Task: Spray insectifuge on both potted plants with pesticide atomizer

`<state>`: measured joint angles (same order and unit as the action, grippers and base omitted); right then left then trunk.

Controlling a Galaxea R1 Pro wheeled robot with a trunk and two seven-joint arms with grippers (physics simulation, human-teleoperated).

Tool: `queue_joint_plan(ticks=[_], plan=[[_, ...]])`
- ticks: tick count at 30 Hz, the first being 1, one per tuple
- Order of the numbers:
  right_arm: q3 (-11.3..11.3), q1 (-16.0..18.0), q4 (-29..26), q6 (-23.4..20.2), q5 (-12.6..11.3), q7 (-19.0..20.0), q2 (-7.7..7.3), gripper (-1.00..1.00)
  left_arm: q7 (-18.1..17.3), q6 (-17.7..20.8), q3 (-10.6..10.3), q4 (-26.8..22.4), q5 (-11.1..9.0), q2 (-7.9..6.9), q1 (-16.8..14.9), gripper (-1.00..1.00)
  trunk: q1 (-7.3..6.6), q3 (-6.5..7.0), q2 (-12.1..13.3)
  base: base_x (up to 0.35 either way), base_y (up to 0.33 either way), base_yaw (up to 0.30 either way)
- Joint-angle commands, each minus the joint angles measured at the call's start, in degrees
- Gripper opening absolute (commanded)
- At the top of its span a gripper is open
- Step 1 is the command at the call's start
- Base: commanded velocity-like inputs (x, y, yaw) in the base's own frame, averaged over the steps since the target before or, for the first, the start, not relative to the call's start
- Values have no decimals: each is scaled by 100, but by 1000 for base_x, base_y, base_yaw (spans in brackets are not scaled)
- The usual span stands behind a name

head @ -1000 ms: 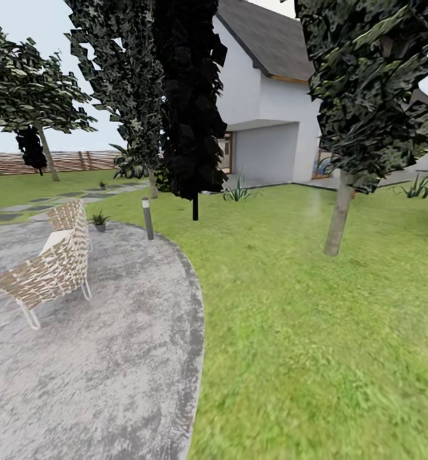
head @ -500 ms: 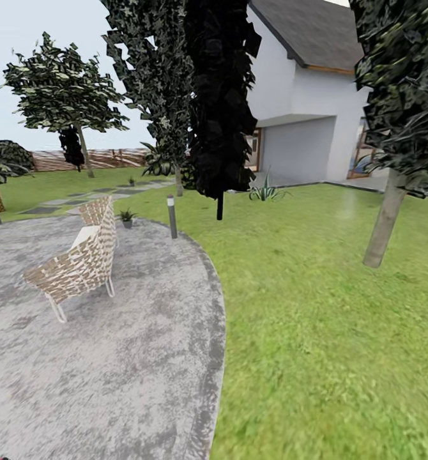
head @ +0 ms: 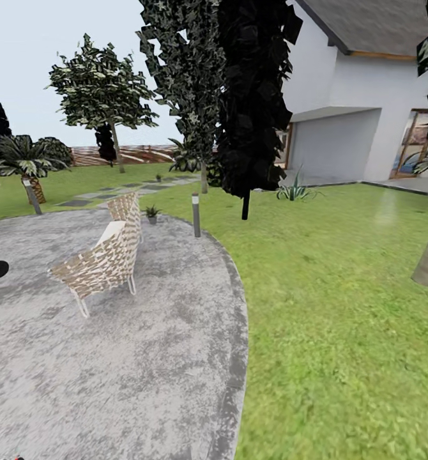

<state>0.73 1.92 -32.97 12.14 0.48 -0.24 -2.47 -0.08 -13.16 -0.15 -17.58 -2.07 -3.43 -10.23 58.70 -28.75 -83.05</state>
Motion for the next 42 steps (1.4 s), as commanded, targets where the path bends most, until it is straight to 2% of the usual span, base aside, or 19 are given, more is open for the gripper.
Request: queue_joint_plan(ticks=[1,25,42], plan=[[6,2,1,17,5,-2,1,100,-2,-19,-3,7,-21,0,-5,100,3,-11,-2,339,0,253],[6,2,1,17,5,-2,1,100,-4,-19,-3,5,-21,4,-5,100,3,-132,-2,321,0,253],[6,2,1,17,5,-2,1,100,0,-19,-3,0,-21,6,-5,100,3,-217,-2,22,0,253]])
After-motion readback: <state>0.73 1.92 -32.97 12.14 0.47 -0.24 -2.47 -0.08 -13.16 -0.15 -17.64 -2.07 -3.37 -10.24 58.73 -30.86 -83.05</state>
